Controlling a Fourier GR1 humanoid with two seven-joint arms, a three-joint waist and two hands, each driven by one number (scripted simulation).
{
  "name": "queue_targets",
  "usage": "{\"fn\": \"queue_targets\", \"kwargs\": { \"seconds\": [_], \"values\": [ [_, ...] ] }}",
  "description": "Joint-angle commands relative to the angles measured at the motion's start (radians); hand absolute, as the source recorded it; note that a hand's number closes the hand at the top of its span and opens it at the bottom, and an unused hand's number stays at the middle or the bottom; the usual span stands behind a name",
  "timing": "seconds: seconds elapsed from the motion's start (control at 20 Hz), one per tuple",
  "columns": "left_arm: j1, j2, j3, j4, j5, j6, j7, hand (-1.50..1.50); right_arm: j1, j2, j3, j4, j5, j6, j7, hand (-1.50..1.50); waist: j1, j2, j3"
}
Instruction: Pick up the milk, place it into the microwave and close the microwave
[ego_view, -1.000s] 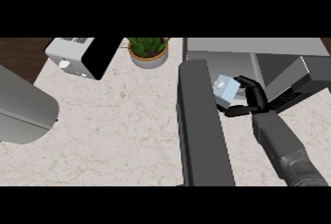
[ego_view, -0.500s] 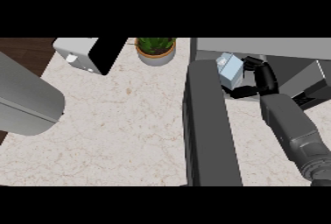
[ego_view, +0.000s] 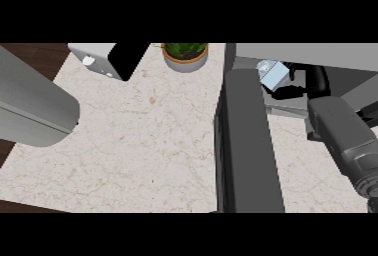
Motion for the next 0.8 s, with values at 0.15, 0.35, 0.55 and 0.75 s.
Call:
{"fn": "queue_targets", "kwargs": {
  "seconds": [0.15,0.35,0.55,0.75],
  "values": [
    [-0.031,0.016,-0.005,0.000,0.014,-0.007,0.002,-1.50,-0.020,-0.033,-0.012,0.016,0.001,-0.079,0.027,1.50,0.027,0.019,0.002],
    [-0.047,0.031,0.000,-0.010,0.029,0.014,0.024,-1.50,-0.045,-0.050,-0.029,0.018,-0.011,-0.082,0.044,1.50,0.036,0.030,0.004],
    [-0.066,0.046,0.015,0.007,0.037,0.003,0.012,-1.50,-0.055,-0.074,-0.030,0.027,-0.008,-0.091,0.061,1.50,0.055,0.036,0.003],
    [-0.079,0.042,0.000,0.003,0.033,0.016,0.024,-1.50,-0.053,-0.067,-0.031,0.027,-0.006,-0.108,0.047,1.50,0.060,0.045,0.006]
  ]
}}
